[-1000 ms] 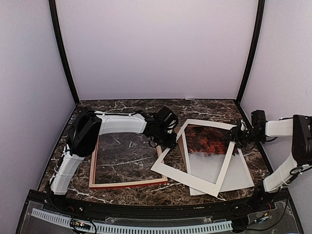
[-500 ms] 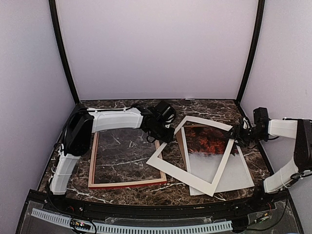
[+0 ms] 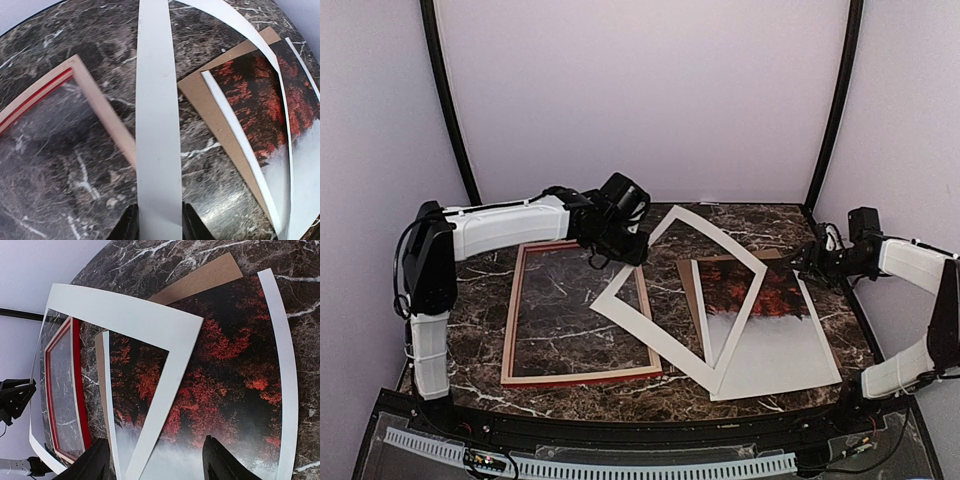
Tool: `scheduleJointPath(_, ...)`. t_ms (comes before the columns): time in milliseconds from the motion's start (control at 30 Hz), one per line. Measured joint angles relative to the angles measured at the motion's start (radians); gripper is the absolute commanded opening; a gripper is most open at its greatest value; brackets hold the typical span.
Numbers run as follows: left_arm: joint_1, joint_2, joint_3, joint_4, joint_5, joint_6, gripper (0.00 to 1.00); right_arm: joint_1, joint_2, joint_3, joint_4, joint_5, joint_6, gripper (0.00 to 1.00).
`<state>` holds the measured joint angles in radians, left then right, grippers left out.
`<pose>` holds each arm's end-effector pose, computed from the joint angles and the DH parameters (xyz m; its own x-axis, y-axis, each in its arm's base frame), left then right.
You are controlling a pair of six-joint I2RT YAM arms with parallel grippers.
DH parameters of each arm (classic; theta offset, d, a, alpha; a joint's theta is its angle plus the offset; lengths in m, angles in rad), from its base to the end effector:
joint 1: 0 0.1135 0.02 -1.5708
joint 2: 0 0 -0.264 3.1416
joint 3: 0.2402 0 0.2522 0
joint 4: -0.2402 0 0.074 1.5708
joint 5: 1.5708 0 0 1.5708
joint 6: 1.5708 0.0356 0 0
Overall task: Put the photo into the frame
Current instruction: Pass from the right arm to the left, then place the mat board on the glass panel.
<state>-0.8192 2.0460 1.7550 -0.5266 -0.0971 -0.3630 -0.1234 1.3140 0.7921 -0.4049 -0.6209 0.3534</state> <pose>0.3217 -0.3392 0.2556 -0.7078 0.2397 -0.6645 0.4606 0.8698 -0.1768 0.2576 -0.0111 0.2164 -0.8299 0.3866 -0.4023 0.0434 0.7636 0.6443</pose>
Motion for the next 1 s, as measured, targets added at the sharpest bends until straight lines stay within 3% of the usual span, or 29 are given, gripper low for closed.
scheduleJointPath(667, 0.382, -0.643, -0.655, -0.041, -0.144, -0.060, 0.37, 0.000, 0.084, 0.004, 0.049, -0.042, 0.027, 0.64)
scheduleJointPath(833, 0.409, -0.673, -0.733, -0.023, -0.098, -0.087, 0.49, 0.051, 0.126, 0.003, 0.083, -0.024, 0.034, 0.64)
scheduleJointPath(1000, 0.409, -0.593, -0.734, 0.072, 0.033, -0.089, 0.66, 0.276, 0.170, 0.003, 0.185, 0.001, 0.117, 0.64)
